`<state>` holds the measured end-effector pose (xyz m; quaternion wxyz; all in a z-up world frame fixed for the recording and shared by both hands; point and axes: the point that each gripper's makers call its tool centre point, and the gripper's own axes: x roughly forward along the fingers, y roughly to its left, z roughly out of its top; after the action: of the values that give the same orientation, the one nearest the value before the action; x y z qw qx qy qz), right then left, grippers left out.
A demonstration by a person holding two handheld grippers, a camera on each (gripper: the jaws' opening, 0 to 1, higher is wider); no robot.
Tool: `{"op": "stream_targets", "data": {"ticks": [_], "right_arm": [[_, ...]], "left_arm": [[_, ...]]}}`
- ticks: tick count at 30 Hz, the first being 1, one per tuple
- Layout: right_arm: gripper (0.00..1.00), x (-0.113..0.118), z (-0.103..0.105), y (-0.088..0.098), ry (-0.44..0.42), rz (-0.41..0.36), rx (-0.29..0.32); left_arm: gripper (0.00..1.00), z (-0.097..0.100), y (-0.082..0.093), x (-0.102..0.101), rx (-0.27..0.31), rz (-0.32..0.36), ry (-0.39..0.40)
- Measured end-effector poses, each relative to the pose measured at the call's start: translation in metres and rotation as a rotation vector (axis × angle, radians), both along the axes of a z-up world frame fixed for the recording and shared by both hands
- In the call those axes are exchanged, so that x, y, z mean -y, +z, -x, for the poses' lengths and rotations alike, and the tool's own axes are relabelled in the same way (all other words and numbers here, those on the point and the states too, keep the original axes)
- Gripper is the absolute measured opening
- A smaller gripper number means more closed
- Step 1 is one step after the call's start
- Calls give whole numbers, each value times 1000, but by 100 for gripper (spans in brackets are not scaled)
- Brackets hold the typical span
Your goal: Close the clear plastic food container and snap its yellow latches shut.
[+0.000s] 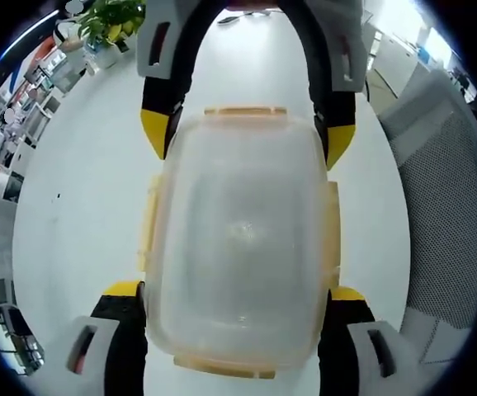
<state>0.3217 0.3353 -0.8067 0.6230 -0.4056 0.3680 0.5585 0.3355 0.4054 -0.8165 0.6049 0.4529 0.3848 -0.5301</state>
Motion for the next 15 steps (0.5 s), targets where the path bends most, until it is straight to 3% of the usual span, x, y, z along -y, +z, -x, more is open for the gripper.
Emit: {"op": "stream_targets", "data": {"ticks": [15], "right_arm": [[76,-1,-16,0,7,21,0]], "left_arm": [[84,-17,1,-1,0,7,7]]}}
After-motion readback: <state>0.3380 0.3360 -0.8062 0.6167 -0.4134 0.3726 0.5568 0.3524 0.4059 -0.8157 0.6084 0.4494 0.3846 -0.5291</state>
